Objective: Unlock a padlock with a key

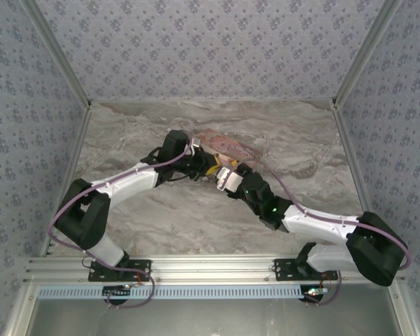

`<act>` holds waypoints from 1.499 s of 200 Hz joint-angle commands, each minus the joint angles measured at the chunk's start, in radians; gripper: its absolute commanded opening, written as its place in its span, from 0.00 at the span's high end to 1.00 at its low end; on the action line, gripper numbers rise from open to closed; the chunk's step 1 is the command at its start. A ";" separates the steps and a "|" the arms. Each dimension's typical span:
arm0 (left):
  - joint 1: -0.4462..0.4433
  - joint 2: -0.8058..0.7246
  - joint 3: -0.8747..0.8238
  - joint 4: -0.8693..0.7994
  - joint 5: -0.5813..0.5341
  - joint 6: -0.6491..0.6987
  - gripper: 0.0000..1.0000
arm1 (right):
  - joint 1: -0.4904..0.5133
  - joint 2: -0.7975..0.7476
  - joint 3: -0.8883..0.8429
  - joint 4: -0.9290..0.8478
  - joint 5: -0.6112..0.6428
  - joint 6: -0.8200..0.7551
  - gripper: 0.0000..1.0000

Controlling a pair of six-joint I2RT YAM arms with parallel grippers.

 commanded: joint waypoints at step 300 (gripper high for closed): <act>0.004 0.005 0.053 0.059 0.035 -0.121 1.00 | 0.009 0.059 0.030 0.121 -0.028 -0.090 0.44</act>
